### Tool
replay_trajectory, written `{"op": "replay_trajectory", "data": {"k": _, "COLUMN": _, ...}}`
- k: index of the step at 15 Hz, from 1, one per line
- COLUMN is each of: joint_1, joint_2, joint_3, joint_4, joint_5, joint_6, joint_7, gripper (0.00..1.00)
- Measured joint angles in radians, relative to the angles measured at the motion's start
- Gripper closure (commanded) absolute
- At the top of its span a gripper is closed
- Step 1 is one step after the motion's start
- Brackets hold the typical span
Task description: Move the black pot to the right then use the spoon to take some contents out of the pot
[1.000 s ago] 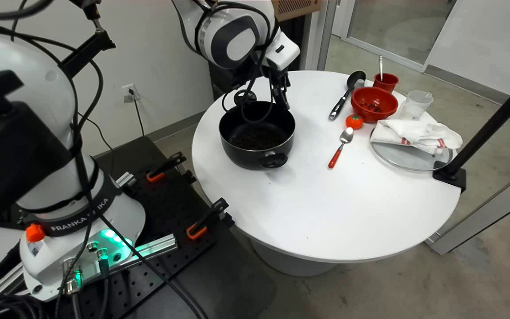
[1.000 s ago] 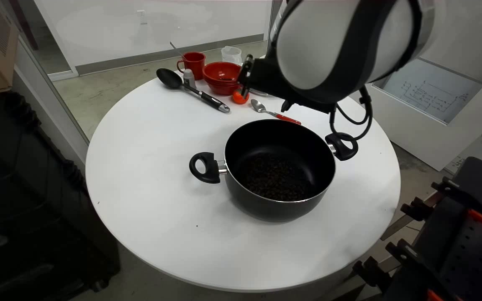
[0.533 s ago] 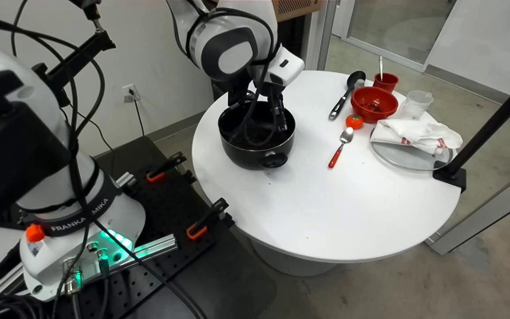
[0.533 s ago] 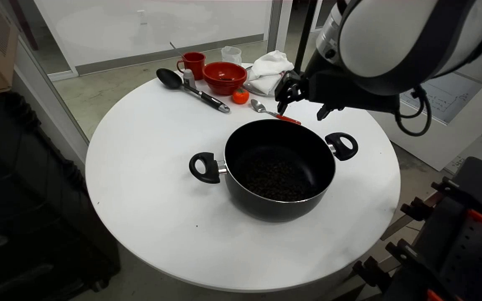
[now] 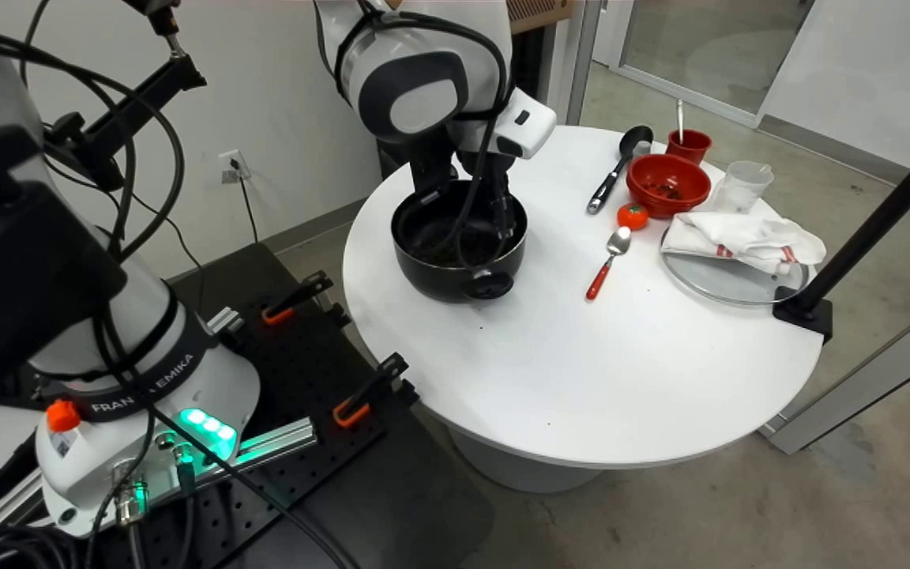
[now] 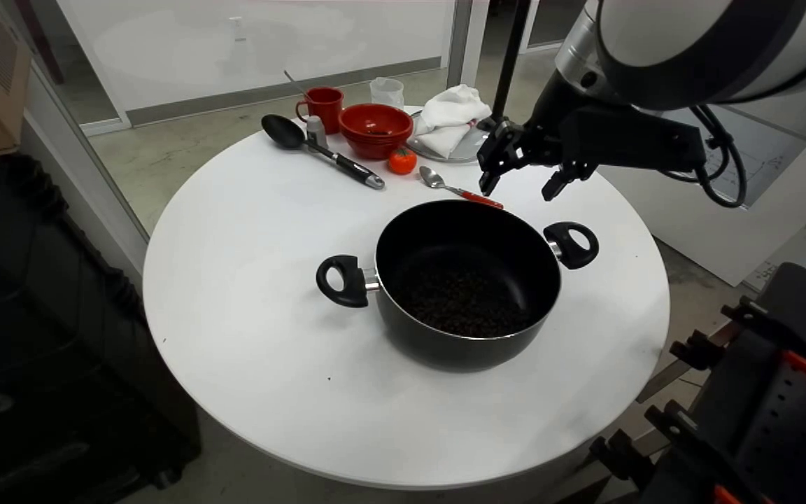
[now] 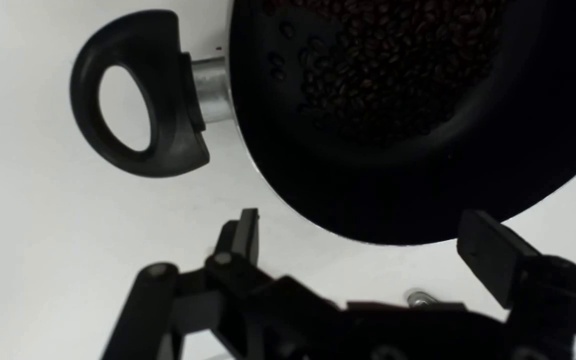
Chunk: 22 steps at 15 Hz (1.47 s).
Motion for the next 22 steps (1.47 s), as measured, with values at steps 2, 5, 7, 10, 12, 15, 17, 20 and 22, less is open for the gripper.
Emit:
{"op": "replay_trajectory", "data": {"k": 2, "joint_1": 0.001, "joint_2": 0.001, "joint_3": 0.0, "joint_4": 0.0, "joint_5": 0.0, "joint_6": 0.002, "joint_7": 0.0, "gripper": 0.0}}
{"op": "replay_trajectory", "data": {"k": 5, "joint_1": 0.0, "joint_2": 0.016, "joint_3": 0.007, "joint_4": -0.002, "joint_5": 0.0, "joint_6": 0.004, "joint_7": 0.0, "gripper": 0.0}}
{"op": "replay_trajectory", "data": {"k": 7, "joint_1": -0.01, "joint_2": 0.039, "joint_3": 0.035, "joint_4": -0.002, "joint_5": 0.0, "joint_6": 0.004, "joint_7": 0.0, "gripper": 0.0}}
{"op": "replay_trajectory", "data": {"k": 10, "joint_1": -0.033, "joint_2": 0.079, "joint_3": 0.094, "joint_4": -0.001, "joint_5": 0.004, "joint_6": 0.006, "joint_7": -0.001, "gripper": 0.0}}
{"op": "replay_trajectory", "data": {"k": 12, "joint_1": -0.046, "joint_2": 0.099, "joint_3": 0.131, "joint_4": 0.0, "joint_5": 0.007, "joint_6": 0.011, "joint_7": -0.001, "gripper": 0.0}}
{"op": "replay_trajectory", "data": {"k": 15, "joint_1": -0.027, "joint_2": 0.119, "joint_3": 0.126, "joint_4": 0.0, "joint_5": 0.007, "joint_6": 0.043, "joint_7": 0.0, "gripper": 0.0}}
{"op": "replay_trajectory", "data": {"k": 17, "joint_1": -0.017, "joint_2": 0.135, "joint_3": 0.105, "joint_4": 0.001, "joint_5": 0.007, "joint_6": 0.081, "joint_7": 0.0, "gripper": 0.0}}
{"op": "replay_trajectory", "data": {"k": 20, "joint_1": -0.042, "joint_2": 0.183, "joint_3": 0.09, "joint_4": 0.012, "joint_5": -0.016, "joint_6": 0.151, "joint_7": -0.02, "gripper": 0.0}}
{"op": "replay_trajectory", "data": {"k": 22, "joint_1": -0.056, "joint_2": 0.228, "joint_3": 0.066, "joint_4": 0.028, "joint_5": -0.049, "joint_6": 0.183, "joint_7": -0.037, "gripper": 0.0}}
